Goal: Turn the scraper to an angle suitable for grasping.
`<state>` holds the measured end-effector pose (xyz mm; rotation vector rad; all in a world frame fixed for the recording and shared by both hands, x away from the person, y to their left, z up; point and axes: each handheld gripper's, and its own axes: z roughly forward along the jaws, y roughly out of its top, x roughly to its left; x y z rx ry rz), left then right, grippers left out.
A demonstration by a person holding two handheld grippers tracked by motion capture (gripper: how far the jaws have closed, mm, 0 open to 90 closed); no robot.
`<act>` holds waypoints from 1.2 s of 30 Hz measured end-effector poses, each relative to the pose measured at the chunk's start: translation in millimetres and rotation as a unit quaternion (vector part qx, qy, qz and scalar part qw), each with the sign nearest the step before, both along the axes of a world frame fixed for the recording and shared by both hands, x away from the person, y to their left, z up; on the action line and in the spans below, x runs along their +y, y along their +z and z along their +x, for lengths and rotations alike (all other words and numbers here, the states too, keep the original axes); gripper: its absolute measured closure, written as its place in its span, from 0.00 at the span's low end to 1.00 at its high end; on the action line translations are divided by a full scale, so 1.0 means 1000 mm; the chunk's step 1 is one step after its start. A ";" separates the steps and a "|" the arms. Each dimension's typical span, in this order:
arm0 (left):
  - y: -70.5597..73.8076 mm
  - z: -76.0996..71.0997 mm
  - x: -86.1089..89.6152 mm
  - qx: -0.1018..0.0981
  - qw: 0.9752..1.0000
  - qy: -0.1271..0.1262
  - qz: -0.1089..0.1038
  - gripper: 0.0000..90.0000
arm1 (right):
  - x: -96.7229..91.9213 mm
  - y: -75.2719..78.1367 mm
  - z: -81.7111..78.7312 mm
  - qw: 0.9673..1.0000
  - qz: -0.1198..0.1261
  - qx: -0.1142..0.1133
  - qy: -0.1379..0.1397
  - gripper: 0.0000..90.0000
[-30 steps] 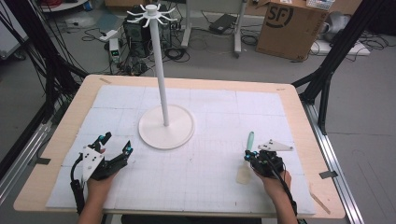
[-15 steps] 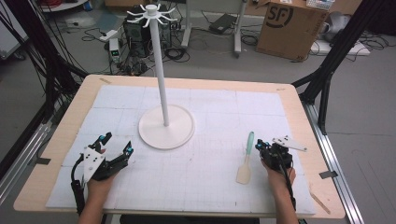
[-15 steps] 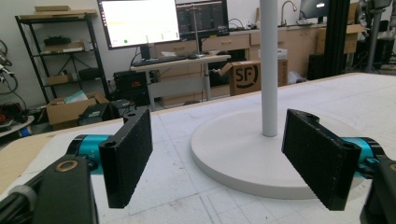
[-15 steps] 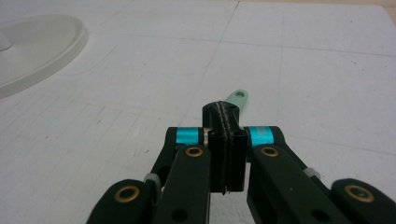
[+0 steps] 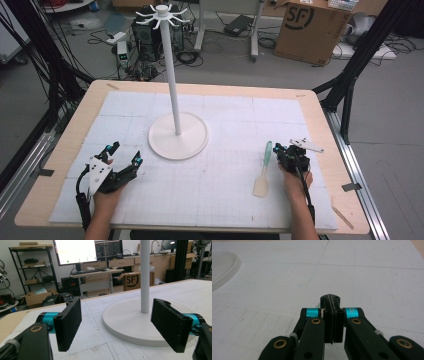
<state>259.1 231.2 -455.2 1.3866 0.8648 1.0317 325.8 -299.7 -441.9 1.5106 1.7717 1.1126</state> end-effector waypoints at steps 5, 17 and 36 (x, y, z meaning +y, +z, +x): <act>0.000 0.000 0.000 0.000 1.000 0.000 0.000 0.28 | 0.002 0.000 0.008 1.000 -0.007 0.012 -0.006 1.00; 0.000 0.000 0.000 0.000 1.000 -0.001 0.000 0.28 | 0.002 -0.007 0.012 1.000 -0.014 0.025 -0.014 1.00; 0.000 0.000 0.000 0.002 1.000 0.000 -0.003 0.28 | 0.005 -0.008 0.021 0.998 -0.028 0.055 -0.013 1.00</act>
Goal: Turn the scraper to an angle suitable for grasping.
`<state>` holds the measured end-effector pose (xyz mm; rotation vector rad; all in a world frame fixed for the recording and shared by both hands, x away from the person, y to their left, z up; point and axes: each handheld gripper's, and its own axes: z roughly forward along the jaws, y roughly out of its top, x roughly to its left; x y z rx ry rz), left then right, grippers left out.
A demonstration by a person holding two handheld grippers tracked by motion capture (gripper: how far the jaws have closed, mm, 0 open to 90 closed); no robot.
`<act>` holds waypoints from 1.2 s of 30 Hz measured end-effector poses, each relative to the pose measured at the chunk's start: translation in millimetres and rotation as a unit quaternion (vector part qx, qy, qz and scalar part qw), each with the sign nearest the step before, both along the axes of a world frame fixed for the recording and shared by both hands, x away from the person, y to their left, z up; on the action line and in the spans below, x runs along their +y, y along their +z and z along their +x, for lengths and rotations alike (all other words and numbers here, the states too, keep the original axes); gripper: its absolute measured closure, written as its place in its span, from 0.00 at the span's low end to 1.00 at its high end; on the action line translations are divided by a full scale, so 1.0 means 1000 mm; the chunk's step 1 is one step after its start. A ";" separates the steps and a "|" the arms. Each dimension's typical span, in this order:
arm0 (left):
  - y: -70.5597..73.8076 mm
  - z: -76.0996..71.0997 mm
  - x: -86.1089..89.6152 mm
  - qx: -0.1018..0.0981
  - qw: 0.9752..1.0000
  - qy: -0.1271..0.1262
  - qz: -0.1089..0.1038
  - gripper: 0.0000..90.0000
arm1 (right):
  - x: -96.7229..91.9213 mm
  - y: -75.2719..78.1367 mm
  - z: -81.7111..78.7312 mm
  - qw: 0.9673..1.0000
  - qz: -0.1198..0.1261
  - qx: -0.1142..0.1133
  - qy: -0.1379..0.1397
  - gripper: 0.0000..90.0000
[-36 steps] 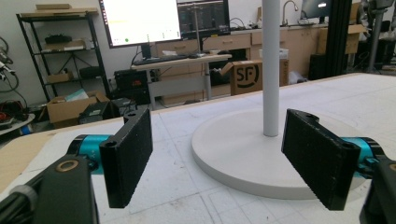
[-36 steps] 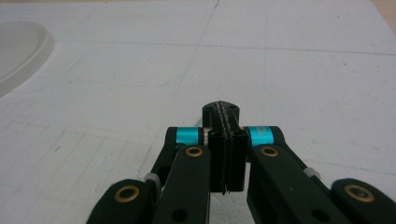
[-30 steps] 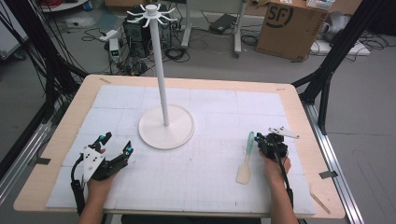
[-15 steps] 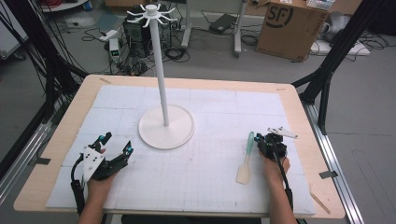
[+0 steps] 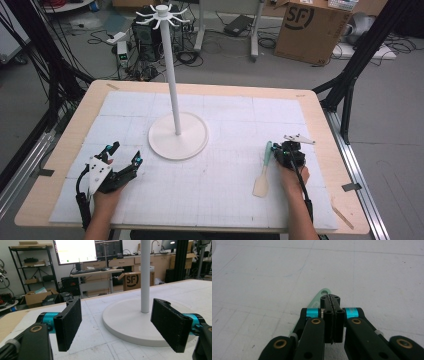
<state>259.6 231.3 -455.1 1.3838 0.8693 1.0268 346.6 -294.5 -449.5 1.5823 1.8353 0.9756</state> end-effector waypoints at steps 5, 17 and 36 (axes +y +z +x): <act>0.000 0.000 0.000 0.000 1.000 0.000 0.000 0.28 | 0.002 0.000 0.003 1.000 -0.002 0.010 0.008 1.00; 0.000 0.000 0.000 0.000 1.000 0.001 0.000 0.28 | 0.017 -0.001 0.007 0.999 -0.006 0.015 0.039 1.00; 0.000 0.000 0.000 0.000 1.000 0.000 0.000 0.28 | 0.047 -0.001 0.008 0.992 0.005 0.018 0.127 1.00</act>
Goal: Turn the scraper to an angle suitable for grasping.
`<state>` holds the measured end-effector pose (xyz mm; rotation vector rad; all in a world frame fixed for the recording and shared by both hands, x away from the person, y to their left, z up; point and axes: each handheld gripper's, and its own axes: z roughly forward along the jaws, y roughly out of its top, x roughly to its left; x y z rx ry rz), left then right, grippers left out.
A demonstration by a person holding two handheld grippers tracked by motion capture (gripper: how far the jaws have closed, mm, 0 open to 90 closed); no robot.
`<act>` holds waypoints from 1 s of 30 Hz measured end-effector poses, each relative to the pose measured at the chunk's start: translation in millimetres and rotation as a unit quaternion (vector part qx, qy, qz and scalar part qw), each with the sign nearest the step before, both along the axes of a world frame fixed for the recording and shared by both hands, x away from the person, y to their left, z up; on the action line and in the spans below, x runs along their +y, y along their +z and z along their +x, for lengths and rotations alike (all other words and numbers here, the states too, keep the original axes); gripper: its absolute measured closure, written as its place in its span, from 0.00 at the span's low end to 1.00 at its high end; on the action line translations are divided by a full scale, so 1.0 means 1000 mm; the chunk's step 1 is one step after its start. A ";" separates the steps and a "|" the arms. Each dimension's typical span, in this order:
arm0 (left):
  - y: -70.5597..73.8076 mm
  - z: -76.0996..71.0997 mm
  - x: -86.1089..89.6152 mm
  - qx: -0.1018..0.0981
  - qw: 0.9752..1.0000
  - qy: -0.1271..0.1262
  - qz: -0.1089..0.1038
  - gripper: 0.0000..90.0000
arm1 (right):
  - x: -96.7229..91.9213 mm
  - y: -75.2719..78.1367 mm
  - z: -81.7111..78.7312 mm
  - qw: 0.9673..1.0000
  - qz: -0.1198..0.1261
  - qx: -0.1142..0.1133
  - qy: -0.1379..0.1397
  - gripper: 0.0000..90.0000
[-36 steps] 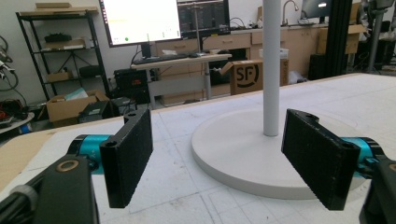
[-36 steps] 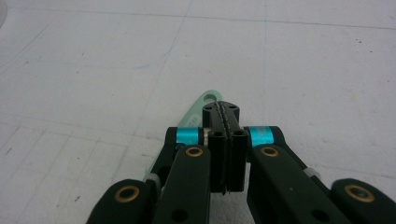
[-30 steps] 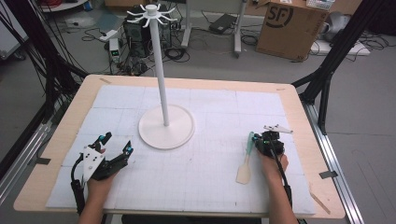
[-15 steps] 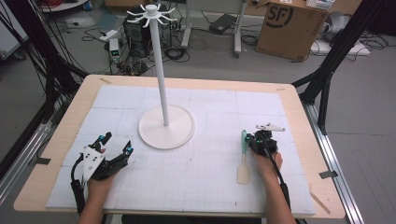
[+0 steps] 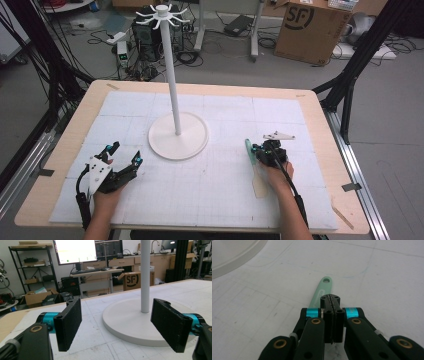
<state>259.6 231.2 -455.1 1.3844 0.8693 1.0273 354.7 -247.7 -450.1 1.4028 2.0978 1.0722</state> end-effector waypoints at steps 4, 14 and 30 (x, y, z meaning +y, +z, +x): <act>0.000 0.000 0.000 0.000 1.000 0.000 0.000 0.28 | 0.007 0.000 -0.001 1.000 -0.004 0.000 0.016 1.00; 0.000 0.000 0.000 0.000 1.000 0.000 -0.001 0.28 | 0.020 0.000 -0.005 0.997 -0.012 -0.005 0.074 1.00; 0.000 0.000 0.000 0.000 1.000 0.000 0.002 0.28 | 0.010 0.006 -0.045 0.995 0.011 -0.050 0.080 1.00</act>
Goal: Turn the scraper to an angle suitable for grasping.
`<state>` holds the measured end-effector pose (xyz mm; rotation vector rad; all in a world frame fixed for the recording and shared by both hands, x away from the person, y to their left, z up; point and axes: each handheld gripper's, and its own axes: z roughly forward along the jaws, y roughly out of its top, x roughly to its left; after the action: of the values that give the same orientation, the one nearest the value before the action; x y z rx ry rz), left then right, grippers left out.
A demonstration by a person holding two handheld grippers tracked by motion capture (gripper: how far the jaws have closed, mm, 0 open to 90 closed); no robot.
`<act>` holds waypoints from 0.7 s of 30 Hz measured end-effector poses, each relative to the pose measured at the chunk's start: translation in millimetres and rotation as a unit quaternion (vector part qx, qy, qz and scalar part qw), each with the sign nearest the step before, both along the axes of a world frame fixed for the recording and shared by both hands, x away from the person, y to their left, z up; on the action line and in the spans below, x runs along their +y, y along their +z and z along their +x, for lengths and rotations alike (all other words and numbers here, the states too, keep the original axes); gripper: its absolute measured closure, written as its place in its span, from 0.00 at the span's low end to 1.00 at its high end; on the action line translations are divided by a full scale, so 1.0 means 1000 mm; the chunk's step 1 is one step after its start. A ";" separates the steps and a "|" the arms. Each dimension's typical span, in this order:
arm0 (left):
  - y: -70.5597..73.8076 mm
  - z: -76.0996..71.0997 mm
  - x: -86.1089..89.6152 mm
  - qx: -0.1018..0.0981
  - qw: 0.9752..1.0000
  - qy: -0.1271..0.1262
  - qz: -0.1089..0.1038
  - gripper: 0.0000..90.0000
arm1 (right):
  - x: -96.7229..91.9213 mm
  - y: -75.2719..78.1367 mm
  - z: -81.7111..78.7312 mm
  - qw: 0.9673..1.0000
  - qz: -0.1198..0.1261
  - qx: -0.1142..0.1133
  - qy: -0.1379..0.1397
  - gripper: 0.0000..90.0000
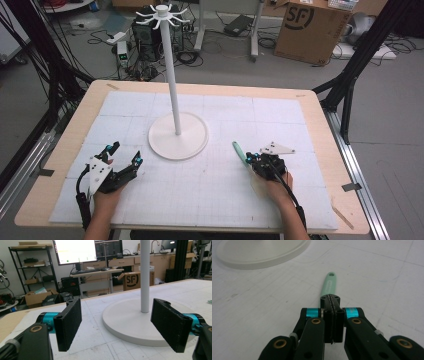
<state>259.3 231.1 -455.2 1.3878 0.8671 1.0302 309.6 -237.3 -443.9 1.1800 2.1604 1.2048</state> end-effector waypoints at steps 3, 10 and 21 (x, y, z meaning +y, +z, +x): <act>0.000 0.000 0.000 0.000 1.000 -0.001 0.000 0.28 | 0.002 0.004 -0.011 1.000 -0.009 -0.007 0.018 1.00; 0.000 0.000 0.000 0.000 1.000 -0.001 0.001 0.28 | 0.003 -0.004 -0.037 0.999 -0.012 0.003 0.033 1.00; 0.000 0.000 0.000 0.000 1.000 -0.001 0.001 0.28 | 0.003 -0.005 -0.045 0.999 -0.018 0.019 0.023 1.00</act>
<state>259.2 231.1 -455.1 1.3904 0.8647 1.0300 264.8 -234.1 -448.9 1.1531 2.2403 1.1653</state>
